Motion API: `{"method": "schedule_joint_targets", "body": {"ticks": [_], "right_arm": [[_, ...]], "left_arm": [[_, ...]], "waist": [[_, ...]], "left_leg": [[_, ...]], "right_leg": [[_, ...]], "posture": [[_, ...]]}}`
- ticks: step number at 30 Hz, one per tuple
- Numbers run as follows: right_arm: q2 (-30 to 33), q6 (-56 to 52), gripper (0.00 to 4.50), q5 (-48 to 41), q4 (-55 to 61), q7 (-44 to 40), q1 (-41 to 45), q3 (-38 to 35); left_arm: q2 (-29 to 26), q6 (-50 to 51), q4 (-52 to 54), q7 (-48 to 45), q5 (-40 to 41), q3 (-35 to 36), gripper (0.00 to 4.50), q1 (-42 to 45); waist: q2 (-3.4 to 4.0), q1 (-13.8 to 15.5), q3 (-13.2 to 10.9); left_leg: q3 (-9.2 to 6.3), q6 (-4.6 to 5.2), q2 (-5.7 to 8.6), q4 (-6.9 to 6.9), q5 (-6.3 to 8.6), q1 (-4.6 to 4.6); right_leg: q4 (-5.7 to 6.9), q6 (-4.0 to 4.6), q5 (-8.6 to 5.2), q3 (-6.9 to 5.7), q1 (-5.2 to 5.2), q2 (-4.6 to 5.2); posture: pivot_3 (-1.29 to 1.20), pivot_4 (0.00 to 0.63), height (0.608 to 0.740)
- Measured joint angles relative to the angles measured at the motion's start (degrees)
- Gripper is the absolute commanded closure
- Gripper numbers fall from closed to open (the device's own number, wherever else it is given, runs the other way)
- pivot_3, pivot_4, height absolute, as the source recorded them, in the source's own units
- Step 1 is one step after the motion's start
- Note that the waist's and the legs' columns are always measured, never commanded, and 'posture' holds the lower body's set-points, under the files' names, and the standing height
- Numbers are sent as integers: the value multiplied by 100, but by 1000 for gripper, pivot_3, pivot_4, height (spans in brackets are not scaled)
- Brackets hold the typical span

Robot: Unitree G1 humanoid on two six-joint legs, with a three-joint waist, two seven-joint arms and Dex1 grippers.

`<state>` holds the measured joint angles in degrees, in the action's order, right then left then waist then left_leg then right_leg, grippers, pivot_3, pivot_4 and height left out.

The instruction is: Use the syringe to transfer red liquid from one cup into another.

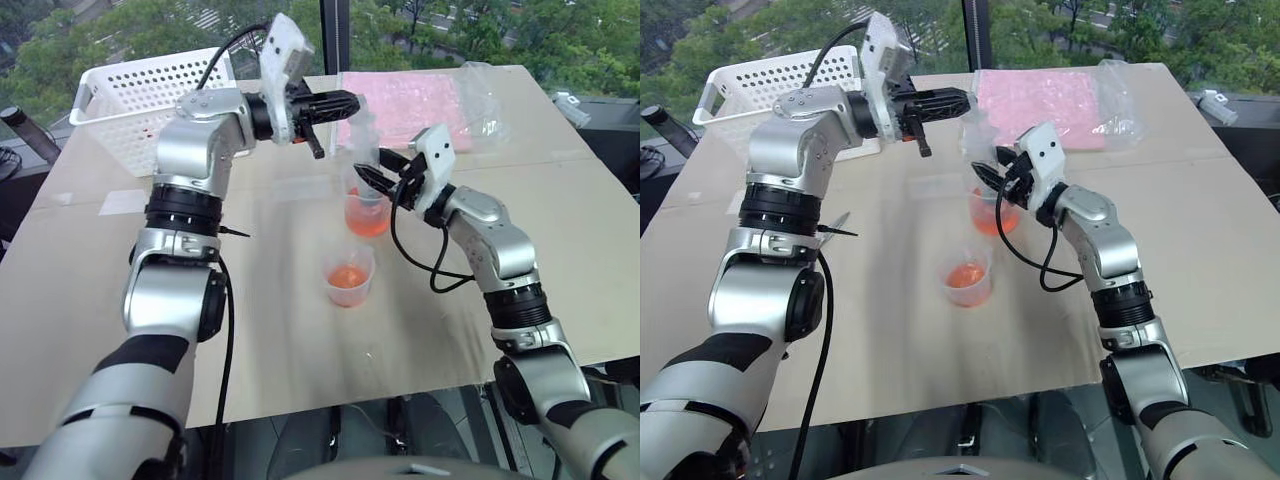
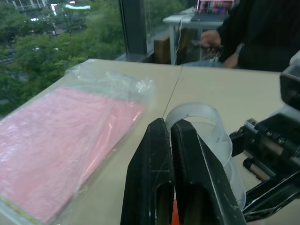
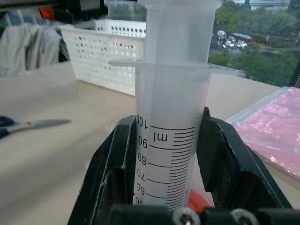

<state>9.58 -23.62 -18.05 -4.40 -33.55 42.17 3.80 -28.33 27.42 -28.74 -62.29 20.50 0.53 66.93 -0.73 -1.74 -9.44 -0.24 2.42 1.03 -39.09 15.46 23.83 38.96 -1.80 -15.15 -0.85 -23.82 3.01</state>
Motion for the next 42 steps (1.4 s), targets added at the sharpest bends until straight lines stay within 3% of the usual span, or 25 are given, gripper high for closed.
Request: {"method": "schedule_joint_targets", "body": {"ticks": [7,15,20,28,33,36,42], "right_arm": [[69,-267,3078,-295,469,336,171,-492],[-55,-649,3078,-878,827,601,178,-823],[-44,-712,3078,-1031,856,654,191,-850],[5,-687,3078,-1049,874,641,121,-817],[148,-668,3078,-1060,882,637,111,-854],[145,-682,3078,-1212,964,638,117,-946],[122,-1110,3079,-2342,1623,714,200,-1420]], "left_arm": [[-613,948,1069,-2,461,367,245,-719],[-1127,1933,2952,91,1477,1056,228,-2350],[-1654,2587,3803,-44,2339,1524,228,-2945],[-1615,2660,4304,505,2962,1966,228,-3227],[-1930,2680,4697,542,3146,2203,228,-4047],[-1775,2617,5014,864,3283,2450,228,-4453],[-1975,2605,5224,737,3583,2519,228,-5064]], "waist": [[0,-58,0],[1,-62,0],[2,-45,0],[2,-31,-1],[4,-73,-2],[4,-42,-2],[5,-8,-3]], "left_leg": [[-5,0,1,-1,0,-2],[-10,-1,-1,4,0,-3],[-11,-1,2,2,0,-7],[-13,-1,4,2,0,-6],[-11,-1,1,11,0,-12],[-12,-1,1,10,0,-11],[-17,-1,3,10,0,-9]], "right_leg": [[3,0,0,-1,1,1],[1,1,0,5,0,6],[2,1,0,5,2,8],[1,1,0,3,5,8],[1,1,0,7,2,7],[-3,1,0,7,4,9],[-4,1,0,3,4,13]], "posture": [[0,150,740],[0,150,740],[0,150,740],[0,150,740],[0,150,740],[0,150,740],[0,150,740]]}}
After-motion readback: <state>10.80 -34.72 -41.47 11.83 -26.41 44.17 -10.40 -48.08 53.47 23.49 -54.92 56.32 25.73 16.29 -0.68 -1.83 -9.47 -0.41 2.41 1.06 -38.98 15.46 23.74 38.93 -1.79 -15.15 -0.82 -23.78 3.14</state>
